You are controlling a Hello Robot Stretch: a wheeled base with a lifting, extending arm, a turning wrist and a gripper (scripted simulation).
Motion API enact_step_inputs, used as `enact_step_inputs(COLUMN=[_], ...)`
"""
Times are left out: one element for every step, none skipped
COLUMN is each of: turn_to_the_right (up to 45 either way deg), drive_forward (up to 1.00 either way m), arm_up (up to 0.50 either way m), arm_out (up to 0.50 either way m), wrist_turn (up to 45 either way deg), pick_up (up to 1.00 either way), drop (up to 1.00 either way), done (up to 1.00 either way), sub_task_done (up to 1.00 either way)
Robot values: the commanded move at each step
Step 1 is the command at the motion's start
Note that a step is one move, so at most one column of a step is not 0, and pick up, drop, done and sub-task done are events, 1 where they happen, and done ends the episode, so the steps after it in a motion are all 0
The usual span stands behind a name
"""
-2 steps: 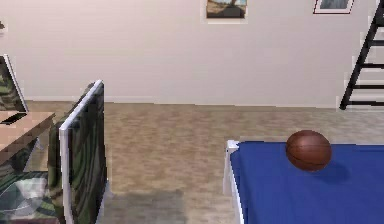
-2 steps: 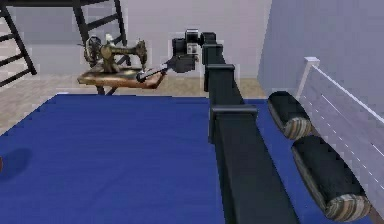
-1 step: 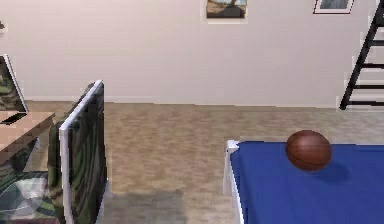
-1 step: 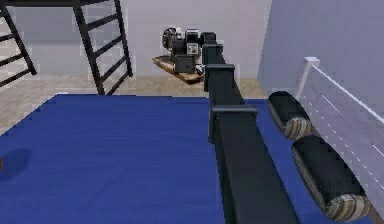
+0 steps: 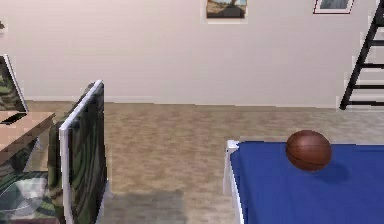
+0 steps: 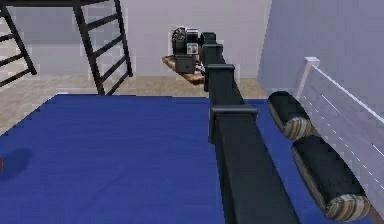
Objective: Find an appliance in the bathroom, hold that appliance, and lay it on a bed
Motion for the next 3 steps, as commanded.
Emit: enact_step_inputs(turn_to_the_right=[0.0, 0.0, 0.0], drive_forward=[0.00, 0.00, 0.00], arm_up=[-0.26, -0.32, 0.00], arm_out=[0.00, 0.00, 0.00], wrist_turn=[0.0, 0.0, 0.0], pick_up=[0.00, 0.00, 0.00], drop=[0.00, 0.00, 1.00], done=[0.00, 0.00, 0.00], sub_task_done=[0.00, 0.00, 0.00])
